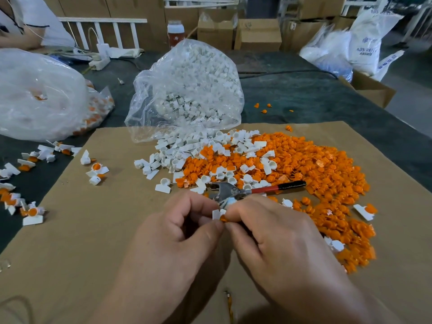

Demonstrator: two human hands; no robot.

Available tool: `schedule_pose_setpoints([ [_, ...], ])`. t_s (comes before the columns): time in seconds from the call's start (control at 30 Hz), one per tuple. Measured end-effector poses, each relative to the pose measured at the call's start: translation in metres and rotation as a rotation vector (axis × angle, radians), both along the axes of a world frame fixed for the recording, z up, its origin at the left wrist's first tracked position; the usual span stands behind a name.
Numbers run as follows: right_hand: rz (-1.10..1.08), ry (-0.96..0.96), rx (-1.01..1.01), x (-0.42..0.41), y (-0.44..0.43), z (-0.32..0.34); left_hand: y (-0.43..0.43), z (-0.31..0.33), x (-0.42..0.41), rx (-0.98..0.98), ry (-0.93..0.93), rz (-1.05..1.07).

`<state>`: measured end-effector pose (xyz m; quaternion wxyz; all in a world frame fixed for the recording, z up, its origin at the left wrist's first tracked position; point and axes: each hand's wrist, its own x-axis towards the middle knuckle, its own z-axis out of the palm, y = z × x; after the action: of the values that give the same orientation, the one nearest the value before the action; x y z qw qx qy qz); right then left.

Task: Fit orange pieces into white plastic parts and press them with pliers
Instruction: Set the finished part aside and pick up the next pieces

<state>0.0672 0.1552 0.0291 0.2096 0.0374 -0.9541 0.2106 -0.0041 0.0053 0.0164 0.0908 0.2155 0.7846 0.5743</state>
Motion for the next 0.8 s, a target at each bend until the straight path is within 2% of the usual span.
schedule_pose_setpoints([
  [0.07, -0.008, -0.010, -0.019, 0.000, -0.001, 0.000, 0.000, 0.001, 0.000, -0.039, 0.030, 0.015],
  [0.3, -0.060, -0.028, -0.290, 0.001, -0.002, -0.004, 0.002, -0.001, -0.005, 0.105, -0.068, 0.079],
  [0.33, -0.049, -0.079, -0.466, 0.000, -0.002, -0.002, 0.002, -0.001, -0.005, 0.114, -0.083, 0.074],
  [0.4, -0.001, -0.239, -0.999, -0.003, -0.001, 0.001, 0.002, 0.001, -0.004, 0.171, -0.139, 0.069],
  [0.47, 0.107, -0.378, -1.450, -0.006, 0.001, 0.004, 0.004, 0.006, -0.002, 0.340, -0.302, 0.034],
  [0.57, 0.232, -0.473, -1.815, -0.008, 0.003, 0.006, 0.005, 0.011, -0.002, 0.523, -0.436, -0.074],
  [0.67, 0.282, -0.570, -1.919, -0.007, 0.006, 0.007, 0.005, 0.010, -0.003, 0.586, -0.457, -0.100],
  [0.8, 0.321, -0.588, -1.897, -0.007, 0.004, 0.009, 0.007, 0.007, 0.003, 0.542, -0.418, -0.151],
])
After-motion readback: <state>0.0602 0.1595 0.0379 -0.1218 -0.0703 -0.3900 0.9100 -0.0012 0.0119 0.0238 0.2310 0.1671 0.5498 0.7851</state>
